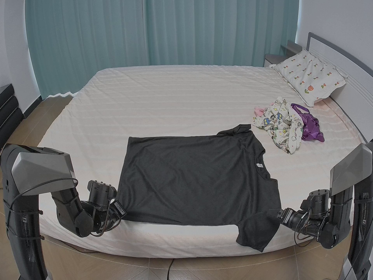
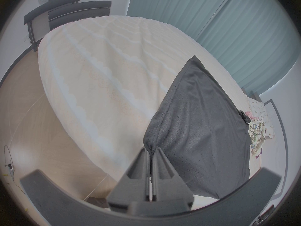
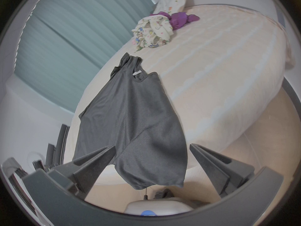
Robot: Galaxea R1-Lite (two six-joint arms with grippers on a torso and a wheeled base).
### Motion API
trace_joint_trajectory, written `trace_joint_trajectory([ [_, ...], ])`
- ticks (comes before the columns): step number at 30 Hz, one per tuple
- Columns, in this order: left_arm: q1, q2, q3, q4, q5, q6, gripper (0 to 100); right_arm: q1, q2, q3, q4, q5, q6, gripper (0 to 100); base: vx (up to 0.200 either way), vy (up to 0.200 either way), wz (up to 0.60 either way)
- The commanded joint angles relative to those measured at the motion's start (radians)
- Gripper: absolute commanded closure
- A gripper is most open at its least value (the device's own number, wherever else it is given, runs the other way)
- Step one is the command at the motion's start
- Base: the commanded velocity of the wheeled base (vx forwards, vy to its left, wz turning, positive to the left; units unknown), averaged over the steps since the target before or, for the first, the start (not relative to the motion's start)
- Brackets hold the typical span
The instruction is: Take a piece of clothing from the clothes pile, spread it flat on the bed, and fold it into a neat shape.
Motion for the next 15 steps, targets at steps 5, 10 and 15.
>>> trace_joint_trajectory([
  [5, 0.007, -0.04, 0.04, -0.001, -0.044, -0.003, 100, -0.073, 0.043, -0.051, -0.012, 0.101, -0.136, 0, 0.0, 0.0, 0.0],
  [10, 0.01, -0.043, 0.042, -0.001, -0.073, -0.012, 100, -0.074, 0.1, -0.146, -0.011, 0.101, -0.151, 0, 0.0, 0.0, 0.0],
  [15, 0.013, -0.04, 0.04, -0.001, -0.076, -0.023, 100, -0.077, 0.152, -0.237, -0.006, 0.101, -0.176, 0, 0.0, 0.0, 0.0],
])
